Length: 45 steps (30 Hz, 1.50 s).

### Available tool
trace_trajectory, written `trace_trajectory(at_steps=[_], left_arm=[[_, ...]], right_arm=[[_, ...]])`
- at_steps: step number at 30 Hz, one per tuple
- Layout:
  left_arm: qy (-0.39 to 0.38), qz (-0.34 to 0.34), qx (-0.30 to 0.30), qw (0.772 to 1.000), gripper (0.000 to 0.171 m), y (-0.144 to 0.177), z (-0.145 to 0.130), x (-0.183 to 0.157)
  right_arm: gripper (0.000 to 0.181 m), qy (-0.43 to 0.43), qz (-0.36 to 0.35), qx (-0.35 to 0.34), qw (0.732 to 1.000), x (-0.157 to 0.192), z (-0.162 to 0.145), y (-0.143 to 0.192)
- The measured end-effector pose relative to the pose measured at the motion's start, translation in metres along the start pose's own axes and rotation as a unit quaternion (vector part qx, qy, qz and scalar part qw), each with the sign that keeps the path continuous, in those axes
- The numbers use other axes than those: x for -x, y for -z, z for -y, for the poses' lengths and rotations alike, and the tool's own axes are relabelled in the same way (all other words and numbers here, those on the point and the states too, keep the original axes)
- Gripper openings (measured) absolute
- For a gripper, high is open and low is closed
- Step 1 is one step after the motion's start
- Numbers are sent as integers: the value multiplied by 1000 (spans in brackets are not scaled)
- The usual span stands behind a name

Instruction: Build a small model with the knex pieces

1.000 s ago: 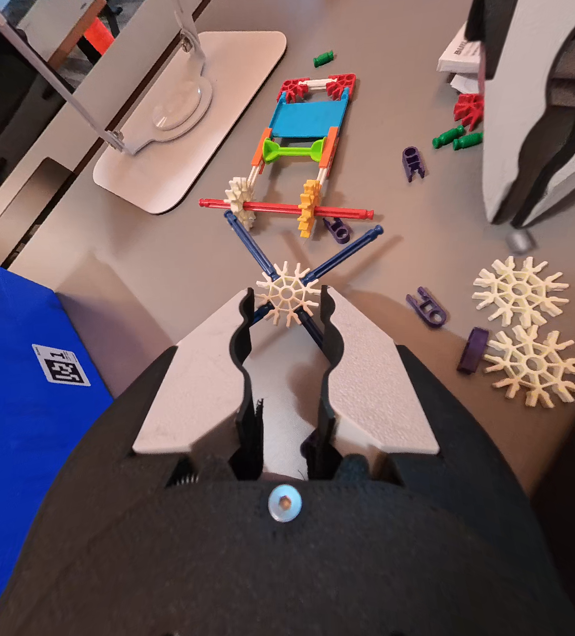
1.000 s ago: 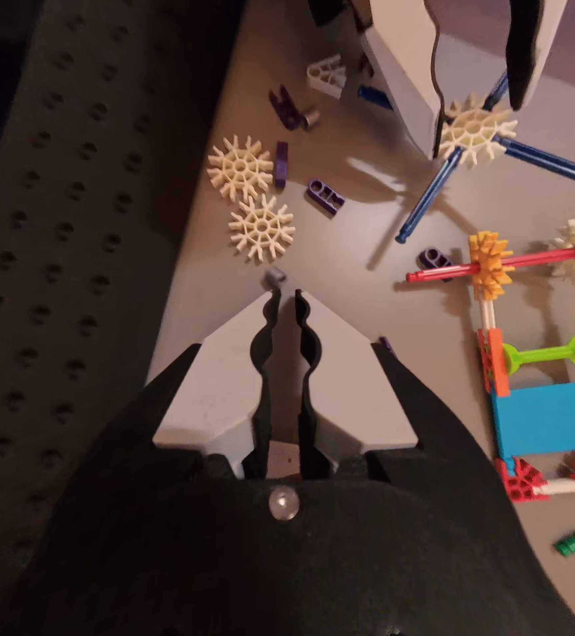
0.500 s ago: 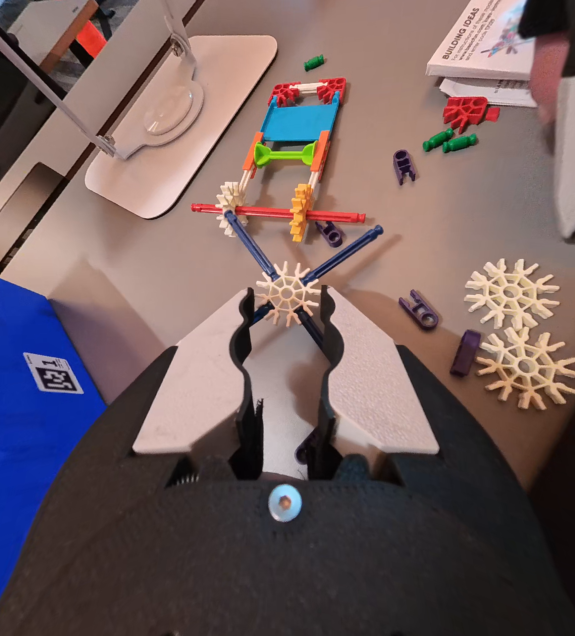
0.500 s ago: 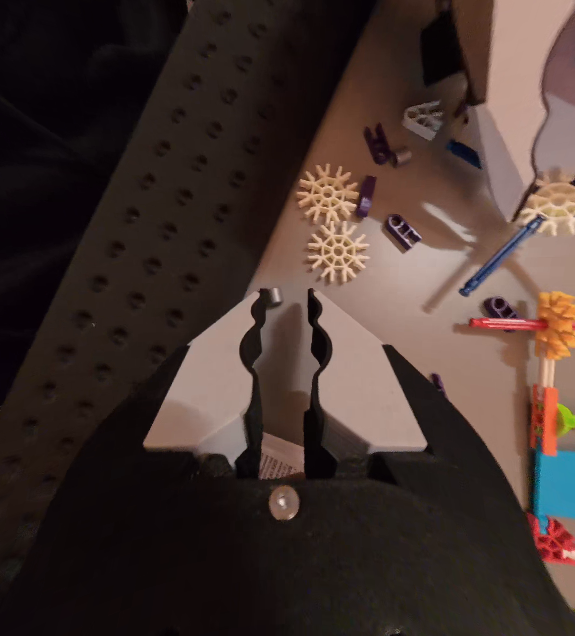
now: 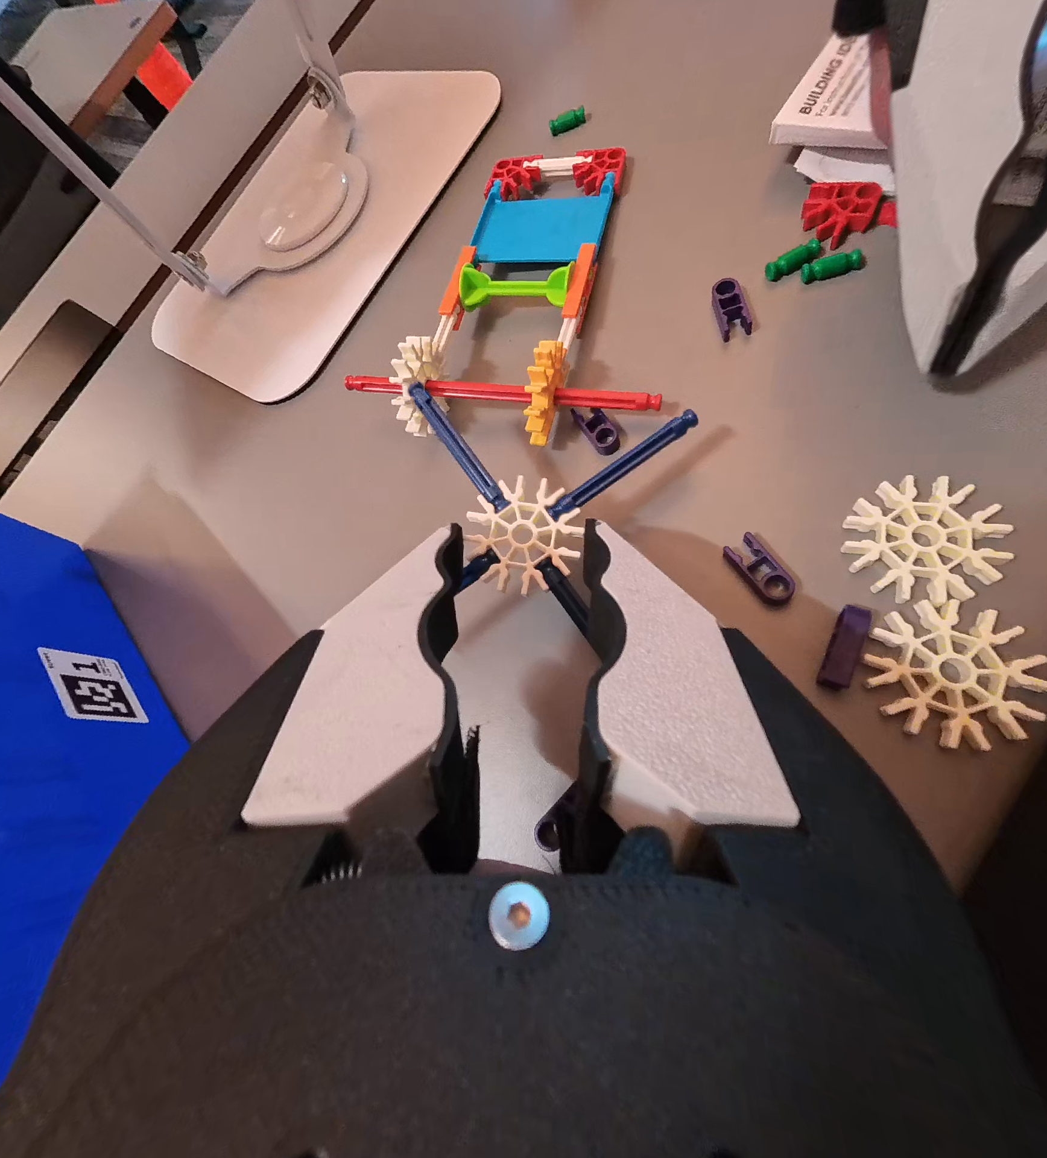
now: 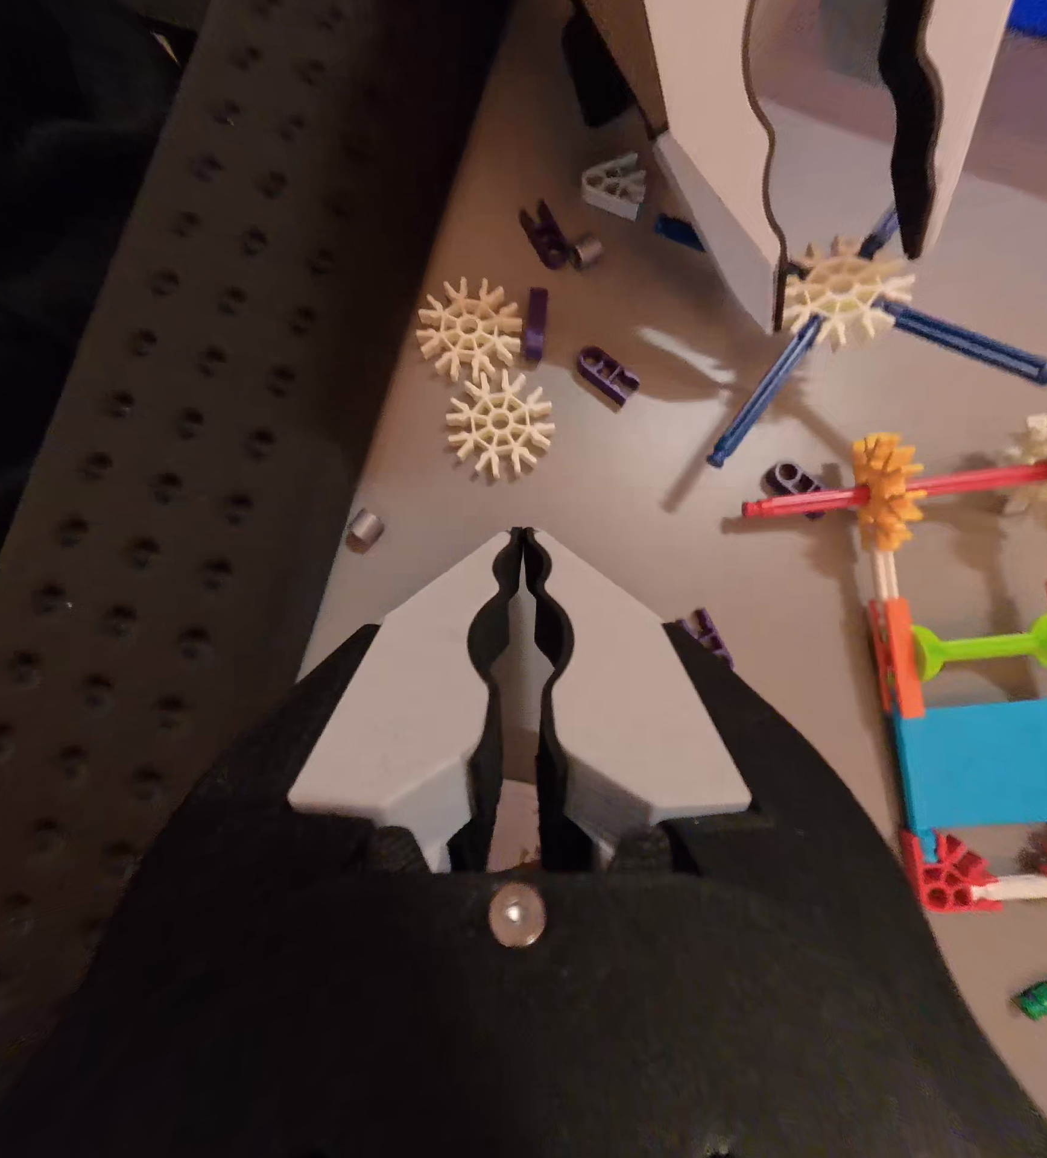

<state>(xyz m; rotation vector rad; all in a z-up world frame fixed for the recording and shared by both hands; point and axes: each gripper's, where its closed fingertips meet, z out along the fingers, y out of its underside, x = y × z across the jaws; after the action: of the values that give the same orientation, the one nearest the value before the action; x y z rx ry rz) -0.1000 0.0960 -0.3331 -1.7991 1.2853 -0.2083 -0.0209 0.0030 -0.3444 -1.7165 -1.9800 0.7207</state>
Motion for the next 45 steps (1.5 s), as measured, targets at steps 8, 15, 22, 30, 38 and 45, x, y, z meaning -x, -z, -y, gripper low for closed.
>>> trace_trajectory(at_steps=[8, 15, 22, 30, 38, 45], left_arm=[[1, -5, 2, 1000, 37, -2, -1, -2], [1, -6, 3, 1000, 36, -2, -1, -2], [-1, -6, 3, 1000, 37, -2, -1, -2], [-1, -4, 5, 1000, 37, -2, -2, -1], [-2, -3, 3, 1000, 37, -2, -1, -1], [48, -1, -35, 998, 37, 4, 12, 6]], right_arm=[[15, 62, 75, 46, 994, 48, -6, -11], [3, 70, 77, 39, 994, 49, -2, -20], [18, 34, 49, 35, 998, 37, 3, -9], [8, -26, 63, 56, 996, 42, 3, -23], [7, -20, 17, 46, 999, 19, -2, -15], [7, -58, -129, -68, 988, -49, 14, 26]])
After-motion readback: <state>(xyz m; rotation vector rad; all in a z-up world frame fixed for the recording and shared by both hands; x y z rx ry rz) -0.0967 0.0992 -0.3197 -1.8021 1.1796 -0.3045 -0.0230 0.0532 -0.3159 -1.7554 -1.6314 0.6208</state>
